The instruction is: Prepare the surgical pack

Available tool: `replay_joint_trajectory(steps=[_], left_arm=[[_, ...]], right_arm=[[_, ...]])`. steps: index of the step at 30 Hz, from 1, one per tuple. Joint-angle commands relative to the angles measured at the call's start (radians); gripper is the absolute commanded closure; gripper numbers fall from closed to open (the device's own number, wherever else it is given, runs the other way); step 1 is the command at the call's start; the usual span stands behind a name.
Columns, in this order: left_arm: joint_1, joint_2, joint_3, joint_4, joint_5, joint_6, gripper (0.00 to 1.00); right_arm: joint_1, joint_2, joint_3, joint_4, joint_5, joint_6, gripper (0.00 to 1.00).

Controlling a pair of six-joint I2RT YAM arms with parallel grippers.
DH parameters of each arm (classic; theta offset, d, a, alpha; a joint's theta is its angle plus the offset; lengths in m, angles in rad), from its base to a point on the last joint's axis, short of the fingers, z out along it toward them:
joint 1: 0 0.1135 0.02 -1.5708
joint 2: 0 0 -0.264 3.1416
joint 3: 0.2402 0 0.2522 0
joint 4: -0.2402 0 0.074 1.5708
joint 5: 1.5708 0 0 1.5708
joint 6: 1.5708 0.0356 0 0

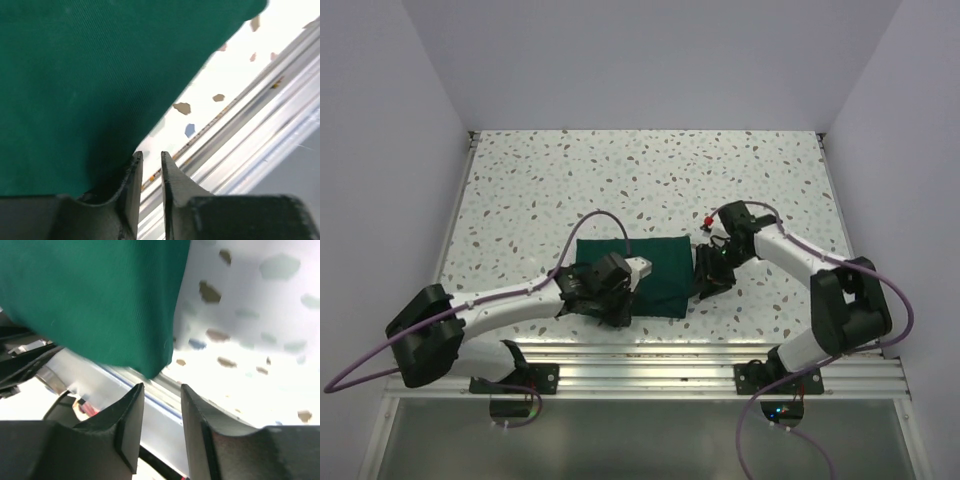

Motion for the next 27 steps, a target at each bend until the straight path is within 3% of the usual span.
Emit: replay_joint_trajectory(steps=[1, 5, 9, 16, 22, 27], left_arm=[[0.011, -0.118, 0.071, -0.059, 0.001, 0.017, 0.74], [0.016, -0.173, 0.127, -0.087, -0.010, 0.015, 0.73], [0.095, -0.144, 0.173, -0.096, -0.021, 0.006, 0.80], [0.212, -0.083, 0.125, -0.050, 0.111, 0.019, 0.90], [0.241, -0.074, 0.041, 0.008, 0.170, 0.009, 0.91], [0.273, -0.023, -0.030, 0.031, 0.191, -0.027, 0.93]], right_arm=[[-0.006, -0.129, 0.083, -0.162, 0.035, -0.027, 0.60], [-0.006, -0.142, 0.122, -0.142, -0.037, 0.021, 0.57], [-0.003, -0.098, 0.154, -0.021, -0.086, 0.103, 0.73], [0.014, 0.053, 0.132, 0.195, -0.250, 0.190, 0.96], [0.051, 0.119, 0.109, 0.217, -0.287, 0.136, 1.00], [0.050, 0.114, -0.004, 0.215, -0.256, 0.089, 1.00]])
